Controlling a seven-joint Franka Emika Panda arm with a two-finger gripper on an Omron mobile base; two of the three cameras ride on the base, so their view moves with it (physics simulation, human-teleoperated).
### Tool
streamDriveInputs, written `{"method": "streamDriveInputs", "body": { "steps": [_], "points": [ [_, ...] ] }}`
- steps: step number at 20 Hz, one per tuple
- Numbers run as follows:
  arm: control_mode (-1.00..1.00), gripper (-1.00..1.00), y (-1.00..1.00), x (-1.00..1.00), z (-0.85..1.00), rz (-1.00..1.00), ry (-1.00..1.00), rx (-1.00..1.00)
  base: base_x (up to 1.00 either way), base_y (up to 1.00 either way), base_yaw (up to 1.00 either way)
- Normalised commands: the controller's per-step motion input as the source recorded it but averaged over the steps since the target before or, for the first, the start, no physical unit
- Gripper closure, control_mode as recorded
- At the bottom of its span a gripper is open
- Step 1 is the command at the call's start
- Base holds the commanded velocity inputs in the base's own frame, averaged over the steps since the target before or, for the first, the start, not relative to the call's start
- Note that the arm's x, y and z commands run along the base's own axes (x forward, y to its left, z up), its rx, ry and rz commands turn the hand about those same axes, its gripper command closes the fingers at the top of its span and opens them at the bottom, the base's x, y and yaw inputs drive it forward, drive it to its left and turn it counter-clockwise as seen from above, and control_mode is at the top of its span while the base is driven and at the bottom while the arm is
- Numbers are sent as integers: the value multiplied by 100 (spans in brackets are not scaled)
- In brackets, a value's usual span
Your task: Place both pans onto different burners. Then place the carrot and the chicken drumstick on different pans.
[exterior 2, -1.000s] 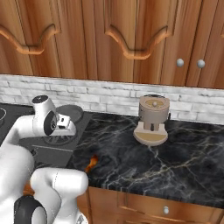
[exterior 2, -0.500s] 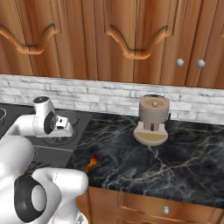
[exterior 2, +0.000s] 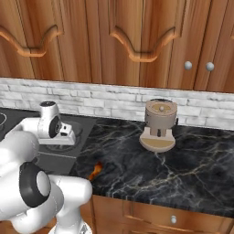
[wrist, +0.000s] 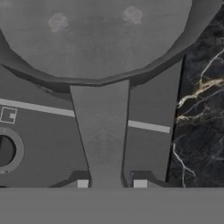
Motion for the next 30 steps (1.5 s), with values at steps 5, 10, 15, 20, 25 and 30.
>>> {"method": "streamDriveInputs", "body": {
  "steps": [5, 10, 15, 20, 25, 30],
  "points": [
    [-100, 100, 27, 6, -28, 0, 0, 0, 0, 0, 0],
    [-100, 100, 22, 14, -39, 0, 1, 0, 0, 0, 0],
    [-100, 100, 12, 4, -6, 0, 9, 0, 0, 0, 0],
    [-100, -100, 0, 0, 0, 0, 3, 0, 0, 0, 0],
    [-100, -100, 0, 0, 0, 0, 0, 0, 0, 0, 0],
    [-100, -100, -2, -3, 13, 0, 0, 0, 0, 0, 0]
  ]
}}
